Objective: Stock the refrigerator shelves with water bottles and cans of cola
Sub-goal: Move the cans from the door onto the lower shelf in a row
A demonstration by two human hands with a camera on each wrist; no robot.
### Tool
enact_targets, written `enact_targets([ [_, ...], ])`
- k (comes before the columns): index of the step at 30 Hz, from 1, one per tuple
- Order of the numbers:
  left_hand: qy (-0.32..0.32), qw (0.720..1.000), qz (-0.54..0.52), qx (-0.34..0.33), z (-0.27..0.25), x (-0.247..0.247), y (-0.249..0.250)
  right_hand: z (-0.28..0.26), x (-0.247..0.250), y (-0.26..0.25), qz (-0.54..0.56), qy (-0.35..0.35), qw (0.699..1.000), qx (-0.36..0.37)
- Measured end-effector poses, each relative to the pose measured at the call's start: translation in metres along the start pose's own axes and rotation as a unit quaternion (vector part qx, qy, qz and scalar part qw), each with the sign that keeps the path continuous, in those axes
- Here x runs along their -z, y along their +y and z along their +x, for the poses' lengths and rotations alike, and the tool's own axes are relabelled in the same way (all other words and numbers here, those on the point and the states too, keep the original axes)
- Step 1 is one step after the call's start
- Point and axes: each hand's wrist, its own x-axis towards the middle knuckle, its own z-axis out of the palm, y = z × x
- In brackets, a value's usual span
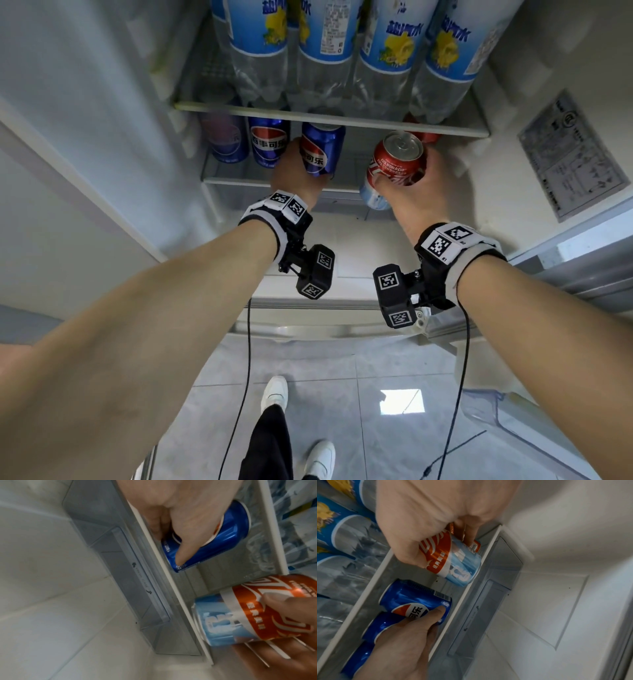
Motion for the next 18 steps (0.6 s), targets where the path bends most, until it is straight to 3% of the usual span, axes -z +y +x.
enact_targets([
  [7, 0.051, 0.998, -0.003, 0.025, 0.005, -0.011, 0.007, 0.006, -0.001, 0.003, -0.016, -0.023, 0.999, 0.023],
  [15, 0.031, 0.999, -0.039, 0.012, 0.004, -0.011, 0.010, 0.008, -0.002, 0.006, -0.016, -0.028, 0.999, 0.034],
  [18, 0.054, 0.997, -0.053, 0.024, 0.004, -0.010, 0.013, 0.007, -0.006, 0.006, -0.002, -0.028, 0.999, 0.038],
])
